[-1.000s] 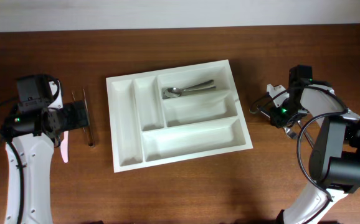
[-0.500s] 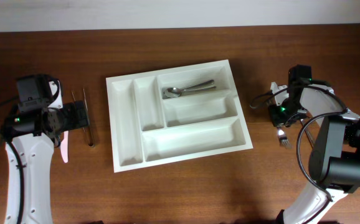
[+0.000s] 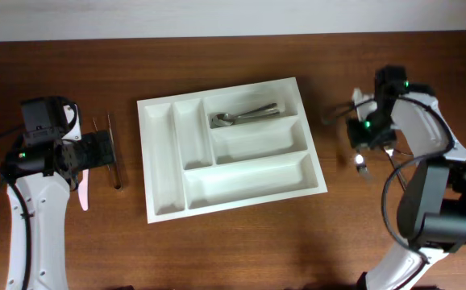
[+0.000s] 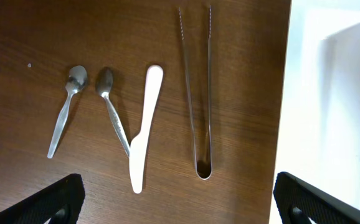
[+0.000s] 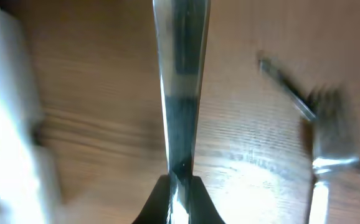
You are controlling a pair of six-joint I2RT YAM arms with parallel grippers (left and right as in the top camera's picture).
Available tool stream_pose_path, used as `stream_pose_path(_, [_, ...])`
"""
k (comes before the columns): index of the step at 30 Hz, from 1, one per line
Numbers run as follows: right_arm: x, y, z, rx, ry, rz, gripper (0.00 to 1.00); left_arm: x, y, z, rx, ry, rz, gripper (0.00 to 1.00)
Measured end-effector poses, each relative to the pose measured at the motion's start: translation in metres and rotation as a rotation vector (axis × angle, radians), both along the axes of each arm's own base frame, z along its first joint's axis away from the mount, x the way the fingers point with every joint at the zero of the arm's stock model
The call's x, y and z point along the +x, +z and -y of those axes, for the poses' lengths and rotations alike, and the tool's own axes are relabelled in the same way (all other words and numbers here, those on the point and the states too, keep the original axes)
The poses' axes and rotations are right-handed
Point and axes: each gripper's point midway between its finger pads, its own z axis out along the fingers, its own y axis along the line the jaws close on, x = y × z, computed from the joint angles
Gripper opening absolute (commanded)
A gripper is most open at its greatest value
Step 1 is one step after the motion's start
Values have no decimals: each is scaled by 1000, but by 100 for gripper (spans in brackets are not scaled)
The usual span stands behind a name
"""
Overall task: Pack container
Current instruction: 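Carry the fork into the tray's middle compartment and release it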
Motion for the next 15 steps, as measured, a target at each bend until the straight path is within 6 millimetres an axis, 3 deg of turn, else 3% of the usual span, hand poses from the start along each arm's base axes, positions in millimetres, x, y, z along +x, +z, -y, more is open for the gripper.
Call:
stream_pose_path(5, [33, 83, -59, -10, 201, 210, 4, 0, 0, 0, 1, 0, 0, 99])
stream_pose_path(8, [34, 109, -109, -27, 444, 296, 4, 0, 0, 0, 0, 0, 0, 99])
stream_pose_path(13, [14, 103, -176, -66, 896, 315, 4, 0, 0, 0, 0, 0, 0, 99])
stream_pose_path(15, [8, 97, -194, -82, 1049, 317, 4, 0, 0, 0, 0, 0, 0, 99])
